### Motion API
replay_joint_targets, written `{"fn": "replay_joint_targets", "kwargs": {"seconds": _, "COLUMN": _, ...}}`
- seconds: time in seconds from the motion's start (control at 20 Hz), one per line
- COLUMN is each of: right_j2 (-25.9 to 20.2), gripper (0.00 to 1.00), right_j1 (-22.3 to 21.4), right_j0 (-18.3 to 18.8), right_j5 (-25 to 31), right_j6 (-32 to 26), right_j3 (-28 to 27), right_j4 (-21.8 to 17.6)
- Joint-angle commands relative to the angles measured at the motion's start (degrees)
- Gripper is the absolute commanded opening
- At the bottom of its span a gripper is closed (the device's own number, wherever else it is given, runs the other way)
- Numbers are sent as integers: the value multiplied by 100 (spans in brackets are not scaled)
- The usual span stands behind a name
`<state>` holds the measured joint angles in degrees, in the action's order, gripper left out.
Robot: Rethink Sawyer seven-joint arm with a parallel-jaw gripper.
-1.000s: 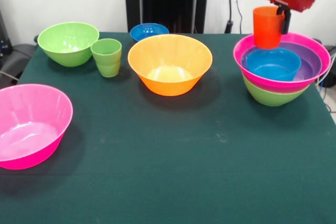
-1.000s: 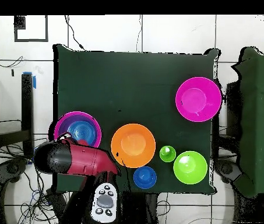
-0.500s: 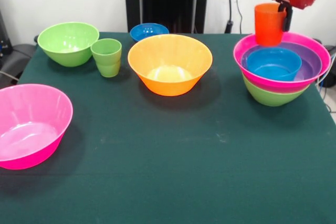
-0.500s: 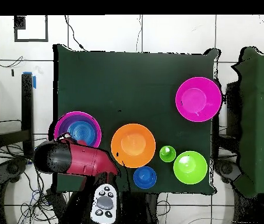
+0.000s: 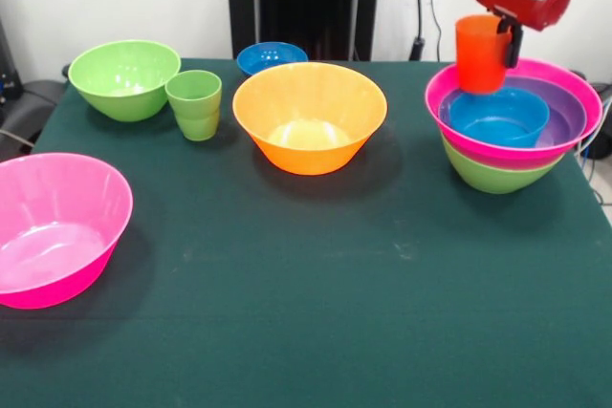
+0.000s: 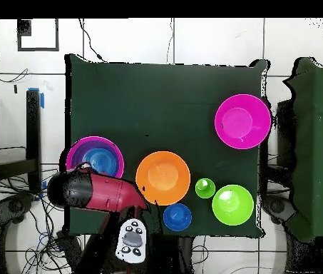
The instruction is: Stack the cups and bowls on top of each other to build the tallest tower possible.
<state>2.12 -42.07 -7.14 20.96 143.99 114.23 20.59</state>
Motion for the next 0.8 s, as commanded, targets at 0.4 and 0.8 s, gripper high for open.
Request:
{"fn": "replay_joint_targets", "kwargs": {"seconds": 0.4, "right_j2": -683, "gripper": 0, "right_j1": 666, "right_j0": 291, "right_j5": -633, "right_j6": 650, "right_j3": -280, "right_j4": 175}}
{"fn": "replay_joint_targets", "kwargs": {"seconds": 0.8, "right_j2": -809, "gripper": 0, "right_j1": 593, "right_j0": 261, "right_j5": -618, "right_j6": 801, "right_j3": -219, "right_j4": 275}}
